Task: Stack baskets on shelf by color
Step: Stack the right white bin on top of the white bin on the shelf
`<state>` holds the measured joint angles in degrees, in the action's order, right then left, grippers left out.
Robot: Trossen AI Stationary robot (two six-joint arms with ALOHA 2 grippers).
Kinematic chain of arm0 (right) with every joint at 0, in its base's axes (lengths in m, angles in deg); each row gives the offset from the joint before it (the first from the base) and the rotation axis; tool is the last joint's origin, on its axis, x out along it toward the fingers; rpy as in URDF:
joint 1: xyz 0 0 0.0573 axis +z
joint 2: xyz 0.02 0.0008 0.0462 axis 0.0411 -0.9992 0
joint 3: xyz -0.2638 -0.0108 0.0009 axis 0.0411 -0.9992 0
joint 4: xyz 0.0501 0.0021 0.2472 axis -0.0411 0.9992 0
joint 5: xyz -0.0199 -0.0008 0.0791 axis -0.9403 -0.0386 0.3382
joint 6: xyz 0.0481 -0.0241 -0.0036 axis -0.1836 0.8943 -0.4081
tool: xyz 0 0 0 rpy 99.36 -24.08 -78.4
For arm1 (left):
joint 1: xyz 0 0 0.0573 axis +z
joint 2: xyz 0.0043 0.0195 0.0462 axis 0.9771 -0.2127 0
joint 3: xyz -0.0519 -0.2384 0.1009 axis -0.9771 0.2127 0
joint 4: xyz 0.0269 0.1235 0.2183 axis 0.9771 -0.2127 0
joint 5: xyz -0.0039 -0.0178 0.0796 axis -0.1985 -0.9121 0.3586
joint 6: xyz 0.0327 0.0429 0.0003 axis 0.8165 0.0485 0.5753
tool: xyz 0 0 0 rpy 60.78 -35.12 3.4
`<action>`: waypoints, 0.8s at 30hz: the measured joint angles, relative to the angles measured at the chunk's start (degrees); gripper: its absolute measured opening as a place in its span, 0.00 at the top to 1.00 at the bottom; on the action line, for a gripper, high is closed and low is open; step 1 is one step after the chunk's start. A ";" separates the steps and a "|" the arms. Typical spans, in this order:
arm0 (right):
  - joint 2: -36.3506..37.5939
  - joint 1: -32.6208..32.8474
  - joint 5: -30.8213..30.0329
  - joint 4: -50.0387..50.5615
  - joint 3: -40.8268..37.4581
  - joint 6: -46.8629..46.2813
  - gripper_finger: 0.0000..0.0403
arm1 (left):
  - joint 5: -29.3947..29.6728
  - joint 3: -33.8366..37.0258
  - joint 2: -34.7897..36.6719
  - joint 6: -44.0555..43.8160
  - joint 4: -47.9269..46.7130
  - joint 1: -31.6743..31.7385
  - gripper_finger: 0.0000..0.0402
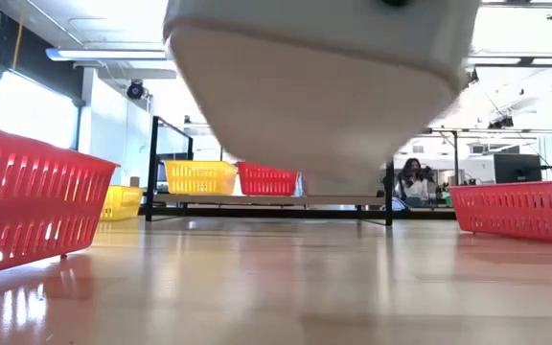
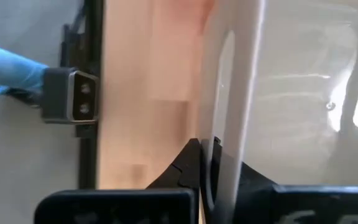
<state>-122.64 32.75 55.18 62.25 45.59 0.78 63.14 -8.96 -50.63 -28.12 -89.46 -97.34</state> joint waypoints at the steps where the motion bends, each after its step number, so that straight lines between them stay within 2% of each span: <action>1: 0.69 -0.27 -0.77 0.79 0.00 0.59 1.00 | 0.04 0.00 -0.01 0.00 0.00 0.00 0.75; 13: 9.01 -6.02 -9.66 11.30 0.00 8.44 1.00 | 2.05 0.00 -0.02 -0.35 0.04 0.07 0.75; 18: 12.51 -10.73 -12.58 15.92 0.00 13.35 1.00 | 5.87 0.00 -0.02 -1.96 0.02 0.07 0.75; 24: 16.39 -17.85 -14.38 20.11 0.00 19.84 1.00 | 8.88 0.00 -0.02 0.85 0.04 1.87 0.75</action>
<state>-106.25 14.90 40.79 82.36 45.59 20.62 72.02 -8.96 -50.65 -27.27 -89.41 -95.47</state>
